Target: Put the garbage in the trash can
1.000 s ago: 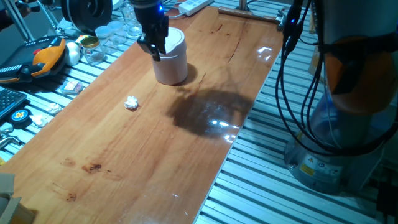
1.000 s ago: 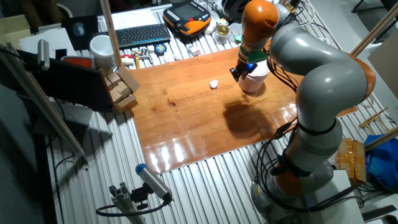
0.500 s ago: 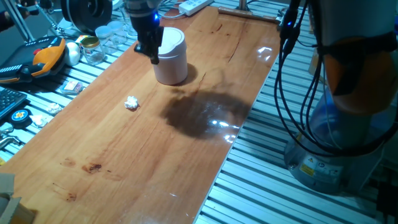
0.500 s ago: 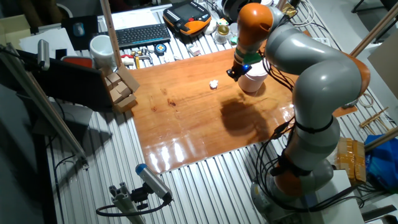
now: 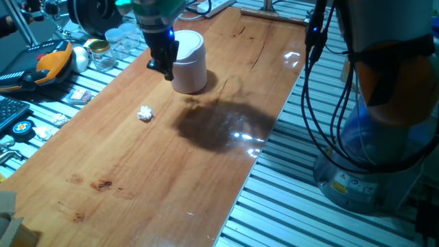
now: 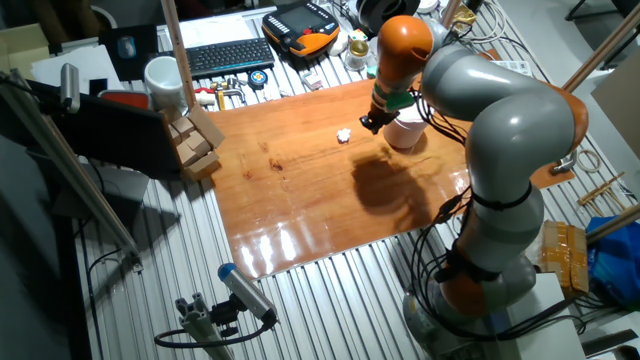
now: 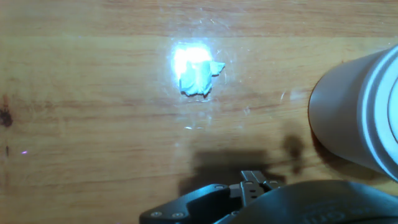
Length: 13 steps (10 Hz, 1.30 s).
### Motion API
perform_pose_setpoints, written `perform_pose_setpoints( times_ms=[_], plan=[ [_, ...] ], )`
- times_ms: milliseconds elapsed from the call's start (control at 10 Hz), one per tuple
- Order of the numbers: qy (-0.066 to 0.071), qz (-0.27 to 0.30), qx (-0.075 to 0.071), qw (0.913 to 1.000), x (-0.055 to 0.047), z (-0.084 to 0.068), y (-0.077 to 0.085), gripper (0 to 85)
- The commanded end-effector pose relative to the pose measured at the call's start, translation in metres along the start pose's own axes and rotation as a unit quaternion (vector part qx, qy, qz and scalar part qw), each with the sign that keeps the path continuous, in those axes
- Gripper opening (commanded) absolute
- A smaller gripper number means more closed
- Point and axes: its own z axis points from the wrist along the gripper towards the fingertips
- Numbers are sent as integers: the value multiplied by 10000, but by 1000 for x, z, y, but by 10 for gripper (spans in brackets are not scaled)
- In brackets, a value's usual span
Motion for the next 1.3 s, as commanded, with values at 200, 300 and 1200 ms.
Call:
perform_pose_setpoints(
  times_ms=[200, 300, 1200],
  plan=[
    [-162, 211, 83, 9996, -7, 7, 11, 0],
    [-163, 325, 89, 9993, -10, 7, 18, 0],
    [-38, 434, -32, 9990, -26, -5, 37, 0]
  ],
)
